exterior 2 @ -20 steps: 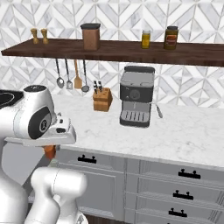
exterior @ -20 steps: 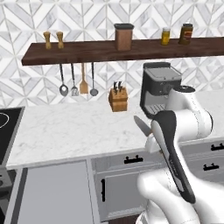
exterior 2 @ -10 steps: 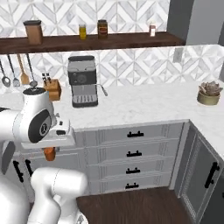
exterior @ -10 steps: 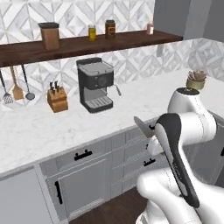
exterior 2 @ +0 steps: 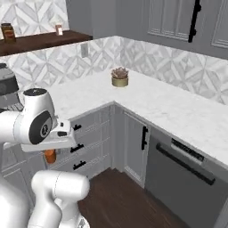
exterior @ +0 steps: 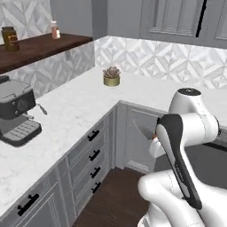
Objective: Pick up the knife from the drawer and place it on the cutting board. Then place the meat from the plate to the cutting board.
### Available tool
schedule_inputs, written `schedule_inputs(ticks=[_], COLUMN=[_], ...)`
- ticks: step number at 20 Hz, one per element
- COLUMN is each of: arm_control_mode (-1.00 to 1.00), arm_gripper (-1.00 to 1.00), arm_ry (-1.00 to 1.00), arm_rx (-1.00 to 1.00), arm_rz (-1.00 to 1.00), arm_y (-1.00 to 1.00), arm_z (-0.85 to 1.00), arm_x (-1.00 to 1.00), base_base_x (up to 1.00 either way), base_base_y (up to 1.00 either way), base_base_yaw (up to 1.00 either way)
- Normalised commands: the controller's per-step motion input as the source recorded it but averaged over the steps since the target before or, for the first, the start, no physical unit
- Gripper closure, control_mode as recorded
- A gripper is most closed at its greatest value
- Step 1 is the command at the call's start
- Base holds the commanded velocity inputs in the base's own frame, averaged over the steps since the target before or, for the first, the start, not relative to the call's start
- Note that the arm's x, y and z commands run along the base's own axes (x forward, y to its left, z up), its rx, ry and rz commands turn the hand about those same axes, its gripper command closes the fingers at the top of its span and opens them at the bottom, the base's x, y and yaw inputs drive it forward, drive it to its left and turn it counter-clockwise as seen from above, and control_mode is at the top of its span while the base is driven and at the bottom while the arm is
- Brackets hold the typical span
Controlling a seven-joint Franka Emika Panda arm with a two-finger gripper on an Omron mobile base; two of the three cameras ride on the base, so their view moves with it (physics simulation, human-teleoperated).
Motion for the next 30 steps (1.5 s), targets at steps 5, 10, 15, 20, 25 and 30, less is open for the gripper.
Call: schedule_inputs(ticks=[5, 10, 15, 20, 25, 30], arm_control_mode=[1.00, 1.00, 1.00, 1.00, 1.00, 1.00], arm_gripper=[1.00, 1.00, 1.00, 1.00, 1.00, 1.00], arm_ry=[0.00, 0.00, 0.00, 0.00, 0.00, 0.00], arm_rx=[0.00, 0.00, 0.00, 0.00, 0.00, 0.00], arm_rz=[0.00, 0.00, 0.00, 0.00, 0.00, 0.00], arm_y=[0.00, 0.00, 0.00, 0.00, 0.00, 0.00], arm_z=[0.00, 0.00, 0.00, 0.00, 0.00, 0.00], arm_x=[0.00, 0.00, 0.00, 0.00, 0.00, 0.00], base_base_x=[0.00, 0.00, 0.00, 0.00, 0.00, 0.16], base_base_y=[-0.44, -0.56, -0.57, -0.54, -0.33, -0.39], base_base_yaw=[-0.82, -0.79, -0.79, -0.79, -0.82, -0.72])
